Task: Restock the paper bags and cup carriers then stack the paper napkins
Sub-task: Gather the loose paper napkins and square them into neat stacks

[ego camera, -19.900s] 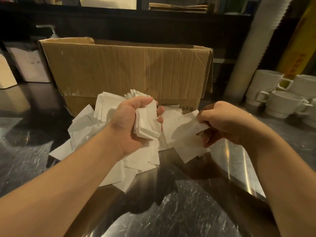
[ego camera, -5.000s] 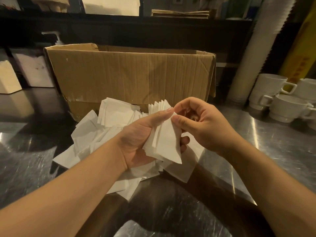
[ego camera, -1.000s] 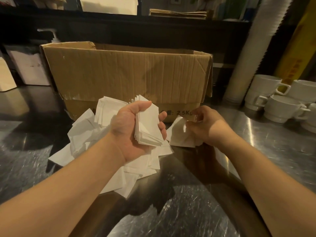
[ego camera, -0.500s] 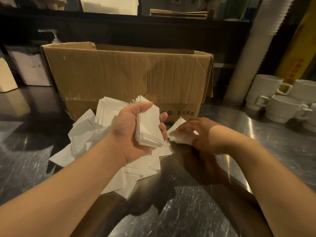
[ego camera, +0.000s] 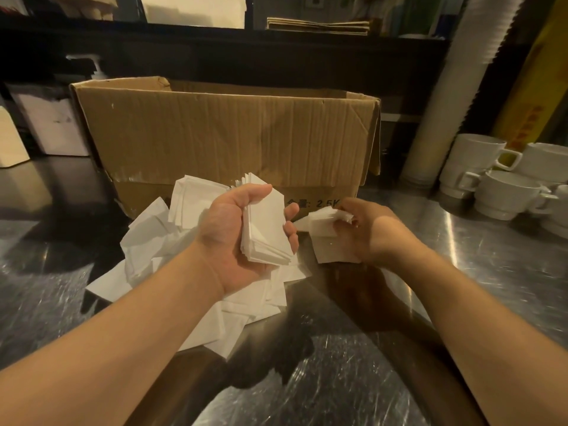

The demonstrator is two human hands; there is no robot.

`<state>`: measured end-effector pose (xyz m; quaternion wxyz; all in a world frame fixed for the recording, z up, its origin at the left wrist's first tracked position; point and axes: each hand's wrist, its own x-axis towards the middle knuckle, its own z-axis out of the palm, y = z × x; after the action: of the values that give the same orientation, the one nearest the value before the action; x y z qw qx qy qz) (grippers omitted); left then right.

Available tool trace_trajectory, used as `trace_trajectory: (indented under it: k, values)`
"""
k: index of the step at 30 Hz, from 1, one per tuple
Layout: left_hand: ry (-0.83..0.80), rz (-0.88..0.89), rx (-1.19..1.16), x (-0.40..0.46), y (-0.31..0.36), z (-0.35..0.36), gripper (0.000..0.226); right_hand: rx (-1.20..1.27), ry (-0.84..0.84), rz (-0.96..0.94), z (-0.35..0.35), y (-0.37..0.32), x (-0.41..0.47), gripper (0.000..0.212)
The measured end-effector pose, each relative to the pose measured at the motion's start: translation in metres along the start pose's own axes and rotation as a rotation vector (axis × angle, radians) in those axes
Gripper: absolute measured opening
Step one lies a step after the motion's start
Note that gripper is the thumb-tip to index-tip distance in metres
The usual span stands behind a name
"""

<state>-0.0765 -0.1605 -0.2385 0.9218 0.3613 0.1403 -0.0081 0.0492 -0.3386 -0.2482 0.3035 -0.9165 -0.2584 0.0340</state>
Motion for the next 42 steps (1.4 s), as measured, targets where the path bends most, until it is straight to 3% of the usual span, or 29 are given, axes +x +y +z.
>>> trace_trajectory:
  k: [4, 6, 9, 11, 13, 15, 24, 29, 36, 38, 42]
  values:
    - [-0.021, 0.018, 0.003, 0.000, 0.000, 0.000, 0.054, 0.383, 0.208, -0.047, -0.002, 0.002, -0.005, 0.041]
    - [-0.020, 0.032, 0.013, 0.001, 0.001, -0.001, 0.061, 0.587, 0.227, -0.096, -0.011, -0.005, -0.009, 0.024]
    - [-0.030, 0.057, 0.062, 0.001, 0.002, -0.001, 0.049, 0.916, 0.038, -0.081, -0.027, -0.014, -0.016, 0.016]
    - [-0.038, 0.069, 0.099, 0.002, 0.003, -0.002, 0.033, 1.033, -0.161, -0.061, -0.032, -0.016, -0.020, 0.030]
    - [-0.058, 0.061, 0.149, 0.003, 0.001, -0.003, 0.033, 1.054, -0.306, -0.078, -0.030, -0.020, -0.024, 0.042]
    - [-0.110, 0.051, 0.195, 0.003, -0.002, -0.004, 0.043, 1.075, -0.349, -0.096, -0.022, -0.025, -0.027, 0.044]
    - [-0.270, -0.015, 0.147, 0.007, -0.005, -0.008, 0.074, 1.065, -0.117, 0.050, 0.000, -0.039, -0.028, 0.025]
    - [-0.217, -0.004, 0.143, 0.007, -0.005, -0.007, 0.056, 0.837, 0.000, -0.011, 0.003, -0.040, -0.030, 0.018]
    - [-0.198, -0.069, 0.126, 0.004, -0.003, -0.008, 0.060, 1.028, -0.264, -0.116, -0.024, -0.032, -0.033, 0.025]
    - [-0.205, -0.070, 0.179, 0.002, -0.003, -0.006, 0.057, 1.048, -0.274, -0.102, -0.017, -0.034, -0.034, 0.021]
    - [-0.250, -0.063, 0.205, -0.001, -0.005, -0.002, 0.073, 0.958, -0.217, -0.009, -0.002, -0.040, -0.033, 0.024]
